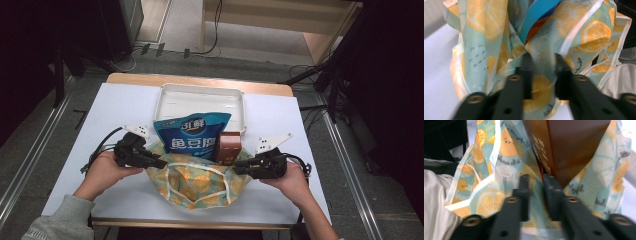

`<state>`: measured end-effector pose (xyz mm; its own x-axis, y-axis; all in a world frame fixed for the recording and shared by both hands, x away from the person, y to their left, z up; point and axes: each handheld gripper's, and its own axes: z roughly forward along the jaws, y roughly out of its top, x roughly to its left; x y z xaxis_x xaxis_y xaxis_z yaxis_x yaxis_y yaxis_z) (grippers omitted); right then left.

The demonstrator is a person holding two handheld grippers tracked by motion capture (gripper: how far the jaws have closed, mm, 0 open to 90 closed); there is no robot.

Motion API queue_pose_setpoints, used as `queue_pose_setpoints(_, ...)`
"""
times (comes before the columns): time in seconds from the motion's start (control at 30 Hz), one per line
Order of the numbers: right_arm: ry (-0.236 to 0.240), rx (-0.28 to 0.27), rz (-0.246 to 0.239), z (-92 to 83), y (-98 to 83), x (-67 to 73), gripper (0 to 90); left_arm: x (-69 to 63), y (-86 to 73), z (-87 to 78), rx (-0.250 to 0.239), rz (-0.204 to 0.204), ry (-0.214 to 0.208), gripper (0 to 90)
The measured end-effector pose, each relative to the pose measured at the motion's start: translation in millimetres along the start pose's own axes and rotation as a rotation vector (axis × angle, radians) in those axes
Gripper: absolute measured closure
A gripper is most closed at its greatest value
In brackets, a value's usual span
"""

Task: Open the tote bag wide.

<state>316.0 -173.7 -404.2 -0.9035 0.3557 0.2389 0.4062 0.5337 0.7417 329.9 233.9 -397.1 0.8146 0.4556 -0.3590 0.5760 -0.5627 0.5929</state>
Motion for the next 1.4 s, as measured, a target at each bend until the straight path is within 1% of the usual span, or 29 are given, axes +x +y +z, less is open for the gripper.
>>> queue_pose_setpoints(0.03,0.000,0.000,0.000,0.0,0.0,0.0,83.6,0.0,0.0,0.0,0.000,0.000,0.000,86.4)
queue_pose_setpoints(0.07,0.004,0.007,0.030,0.8,-0.2,0.3,89.9,-0.2,-2.0,0.3,-0.004,0.000,-0.010,88.6)
queue_pose_setpoints(0.1,0.004,0.007,0.030,0.8,-0.2,0.3,89.9,-0.2,-2.0,0.3,-0.004,0.000,-0.010,89.2)
queue_pose_setpoints(0.13,0.007,0.009,0.041,0.8,-0.2,0.4,90.0,-0.7,-2.8,0.3,-0.007,-0.005,-0.016,89.2)
queue_pose_setpoints(0.2,0.009,0.010,0.051,-0.5,-0.5,1.4,90.0,-2.7,-3.8,-1.6,-0.007,-0.006,-0.013,89.6)
queue_pose_setpoints(0.3,0.009,-0.006,0.045,-6.1,-1.1,6.3,90.0,-6.4,-5.8,-6.9,-0.027,-0.012,-0.027,89.7)
queue_pose_setpoints(0.37,0.010,-0.009,0.041,-7.4,-1.5,7.2,90.0,-7.7,-6.4,-8.0,-0.025,-0.009,-0.029,89.4)
queue_pose_setpoints(0.4,0.008,-0.009,0.038,-9.1,-3.2,10.3,90.0,-9.6,-7.4,-8.4,-0.021,-0.004,-0.030,89.3)
queue_pose_setpoints(0.5,0.009,-0.009,0.040,-9.5,-5.4,13.0,90.0,-13.4,-11.4,-8.1,-0.022,0.000,-0.041,88.9)
queue_pose_setpoints(0.53,0.012,-0.014,0.034,-8.6,-7.8,14.0,90.0,-14.2,-12.7,-8.2,-0.020,0.002,-0.038,88.6)
queue_pose_setpoints(0.7,0.024,-0.010,0.034,-5.4,-11.2,16.2,90.0,-17.4,-17.1,-6.9,-0.022,-0.003,-0.050,89.0)
queue_pose_setpoints(0.77,0.031,-0.008,0.034,-4.2,-12.0,17.5,90.0,-18.3,-18.1,-7.3,-0.019,0.000,-0.057,89.3)
queue_pose_setpoints(0.87,0.042,-0.007,0.028,-4.3,-14.1,19.8,90.0,-23.0,-21.3,-9.1,-0.019,0.017,-0.065,89.5)
queue_pose_setpoints(0.93,0.044,-0.006,0.029,-4.3,-14.8,19.8,90.0,-23.1,-22.9,-8.5,-0.014,0.016,-0.064,89.5)
queue_pose_setpoints(0.97,0.044,-0.005,0.031,-4.0,-16.2,19.5,90.0,-22.5,-25.0,-6.8,-0.012,0.012,-0.073,89.5)
queue_pose_setpoints(1.0,0.055,-0.007,0.041,-1.7,-19.1,19.2,90.0,-21.8,-26.8,-4.7,-0.011,0.005,-0.083,89.4)
queue_pose_setpoints(1.03,0.055,-0.007,0.041,-1.7,-19.1,19.2,90.0,-21.1,-28.2,-2.8,-0.009,0.002,-0.091,89.4)
queue_pose_setpoints(1.07,0.058,-0.004,0.040,1.9,-21.1,19.2,90.0,-20.1,-29.9,0.3,-0.007,-0.007,-0.099,89.3)
queue_pose_setpoints(1.13,0.059,-0.002,0.039,3.0,-21.7,19.3,90.0,-17.8,-32.4,5.8,-0.015,-0.014,-0.110,89.1)
queue_pose_setpoints(1.17,0.059,-0.001,0.031,4.4,-22.5,19.4,90.0,-16.6,-33.4,7.8,-0.019,-0.011,-0.109,88.5)
queue_pose_setpoints(1.2,0.059,-0.009,0.023,6.2,-24.1,18.5,90.0,-13.4,-35.1,11.7,-0.027,-0.017,-0.119,88.6)
queue_pose_setpoints(1.23,0.060,-0.009,0.025,6.4,-24.6,18.3,90.0,-10.0,-37.0,16.2,-0.031,-0.039,-0.138,88.7)
queue_pose_setpoints(1.3,0.060,-0.017,0.022,7.1,-25.6,17.5,90.0,-9.6,-37.4,18.3,-0.027,-0.040,-0.140,88.8)
queue_pose_setpoints(1.33,0.069,-0.011,0.029,8.5,-26.9,17.4,90.0,-10.0,-37.6,19.7,-0.028,-0.040,-0.141,89.3)
queue_pose_setpoints(1.37,0.069,-0.011,0.029,8.5,-26.9,17.4,90.0,-10.1,-37.3,20.4,-0.023,-0.036,-0.136,89.3)
queue_pose_setpoints(1.4,0.075,-0.002,0.025,11.1,-27.6,18.0,90.0,-11.5,-37.4,22.4,-0.017,-0.034,-0.141,89.5)
